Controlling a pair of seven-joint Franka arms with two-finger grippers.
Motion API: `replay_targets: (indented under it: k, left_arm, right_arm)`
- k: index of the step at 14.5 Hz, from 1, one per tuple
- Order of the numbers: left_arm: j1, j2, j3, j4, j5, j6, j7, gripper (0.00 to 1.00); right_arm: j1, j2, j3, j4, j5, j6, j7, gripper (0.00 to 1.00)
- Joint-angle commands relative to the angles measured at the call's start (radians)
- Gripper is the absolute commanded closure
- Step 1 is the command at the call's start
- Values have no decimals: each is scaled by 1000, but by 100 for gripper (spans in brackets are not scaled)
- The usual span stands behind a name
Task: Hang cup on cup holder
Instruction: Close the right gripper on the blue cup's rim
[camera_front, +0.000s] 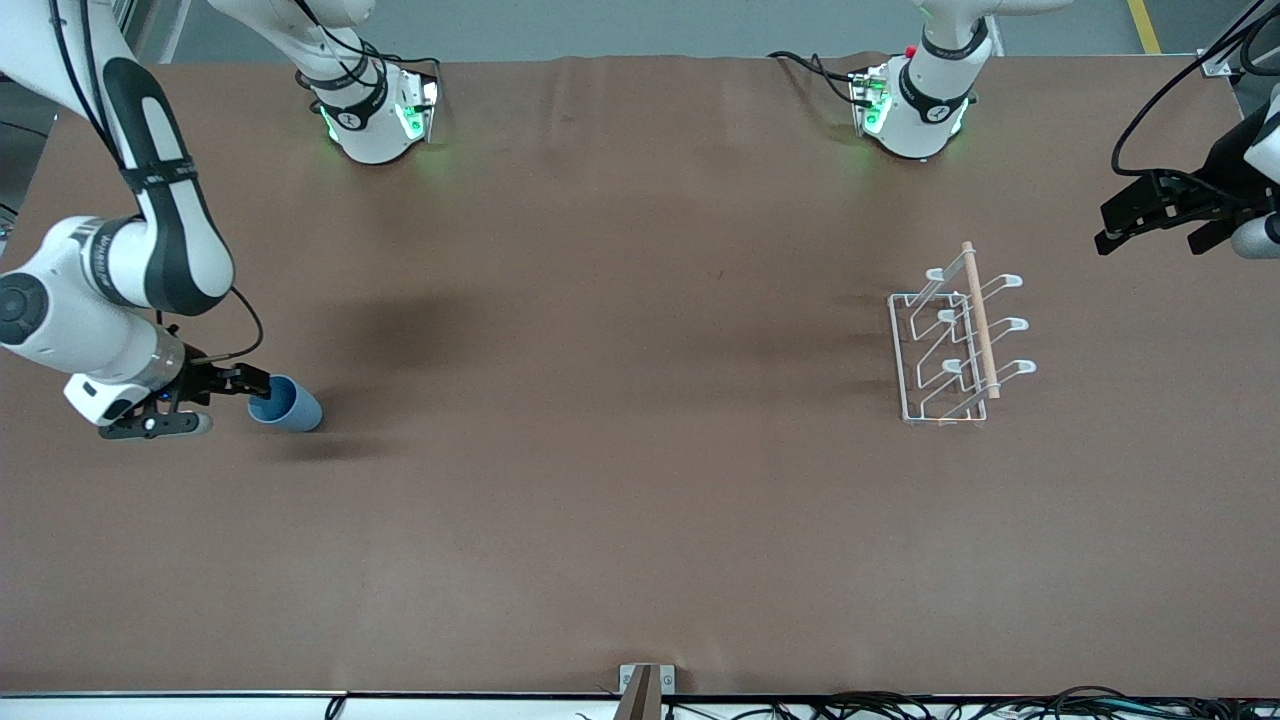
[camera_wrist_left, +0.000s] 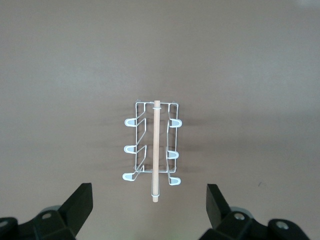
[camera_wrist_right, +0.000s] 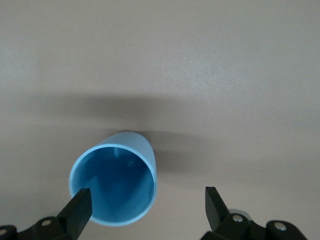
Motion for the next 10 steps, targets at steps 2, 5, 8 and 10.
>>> replay_targets:
  k: [2, 5, 8, 10]
  left_arm:
    - [4, -12, -3, -8, -13, -9, 14, 0]
    - [3, -10, -3, -10, -13, -9, 14, 0]
    - [0, -9, -4, -10, -13, -9, 14, 0]
    - [-2, -9, -4, -10, -13, -7, 13, 0]
  right_arm:
    - [-11, 39, 8, -29, 1, 89, -22, 0]
    - [-20, 67, 10, -28, 1, 105, -20, 16]
    - [-25, 84, 13, -26, 6, 125, -18, 60]
    - [-28, 84, 14, -25, 21, 122, -15, 93]
